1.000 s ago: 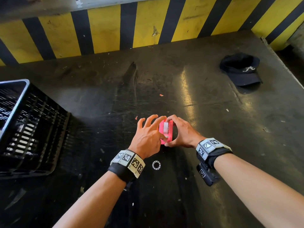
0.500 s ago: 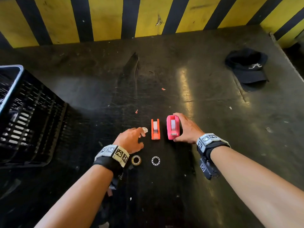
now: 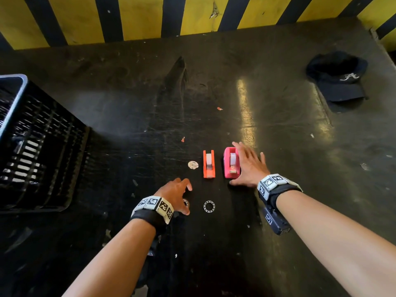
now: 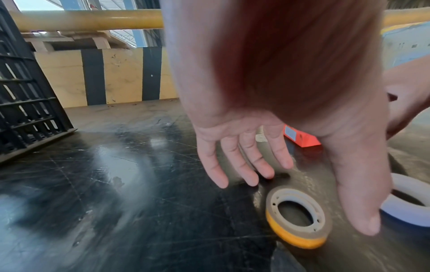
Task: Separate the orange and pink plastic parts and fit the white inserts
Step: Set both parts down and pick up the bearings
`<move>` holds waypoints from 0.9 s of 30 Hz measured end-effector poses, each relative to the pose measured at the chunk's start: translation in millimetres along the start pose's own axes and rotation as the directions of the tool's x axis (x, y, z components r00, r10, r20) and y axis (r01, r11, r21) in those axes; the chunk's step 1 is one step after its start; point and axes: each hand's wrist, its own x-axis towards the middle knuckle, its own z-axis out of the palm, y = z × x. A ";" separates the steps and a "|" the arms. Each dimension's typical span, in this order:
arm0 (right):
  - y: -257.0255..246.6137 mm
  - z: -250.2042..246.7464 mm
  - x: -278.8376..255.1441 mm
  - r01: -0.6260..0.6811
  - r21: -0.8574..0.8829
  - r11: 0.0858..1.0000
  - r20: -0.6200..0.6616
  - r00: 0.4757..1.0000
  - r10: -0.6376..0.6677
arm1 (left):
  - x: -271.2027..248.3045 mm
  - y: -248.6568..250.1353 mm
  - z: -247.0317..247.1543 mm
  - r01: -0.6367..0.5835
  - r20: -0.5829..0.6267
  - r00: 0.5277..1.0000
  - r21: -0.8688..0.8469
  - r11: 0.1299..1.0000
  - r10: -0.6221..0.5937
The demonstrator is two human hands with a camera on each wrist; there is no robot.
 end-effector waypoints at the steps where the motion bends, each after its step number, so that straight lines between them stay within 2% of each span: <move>1: -4.7 0.2 -2.5 0.031 -0.006 0.999 -0.025 0.999 -0.031 | 0.2 -0.1 0.0 0.001 0.000 1.000 0.006 1.000 -0.001; 3: -17.9 1.5 -12.0 0.172 -0.044 0.984 -0.132 0.975 -0.176 | 0.4 0.3 0.7 0.004 0.000 1.000 0.015 1.000 -0.004; 5: -32.9 6.5 -24.4 0.362 -0.105 0.926 -0.210 0.902 -0.376 | -0.1 1.1 2.1 0.004 -0.009 1.000 0.024 1.000 -0.003; 7: -46.5 15.5 -37.3 0.501 -0.100 0.860 -0.213 0.833 -0.510 | -1.3 1.3 5.3 0.004 -0.031 1.000 0.027 1.000 -0.003; 9: -55.0 26.2 -47.9 0.559 -0.076 0.826 -0.163 0.810 -0.563 | -3.9 1.0 9.5 0.002 -0.059 0.998 0.022 1.000 0.000; 12: -58.4 41.7 -55.7 0.546 -0.056 0.836 -0.038 0.836 -0.548 | -8.9 -1.5 17.7 0.000 -0.105 0.994 -0.001 1.000 0.000; 16: -58.9 54.4 -61.7 0.455 -0.054 0.889 0.119 0.887 -0.447 | -15.2 -5.1 31.6 -0.008 -0.178 0.984 -0.025 1.000 0.004; 19: -61.2 60.9 -64.6 0.426 -0.049 0.903 0.173 0.894 -0.412 | -19.3 -7.7 40.1 -0.023 -0.216 0.976 -0.046 0.999 0.012; 23: -62.6 63.0 -65.9 0.417 -0.025 0.908 0.184 0.895 -0.406 | -23.3 -11.0 47.4 -0.032 -0.258 0.966 -0.080 0.996 0.011; 27: -64.2 56.7 -66.7 0.383 0.058 0.922 0.238 0.891 -0.386 | -25.3 -15.1 48.0 -0.038 -0.275 0.961 -0.091 0.995 0.012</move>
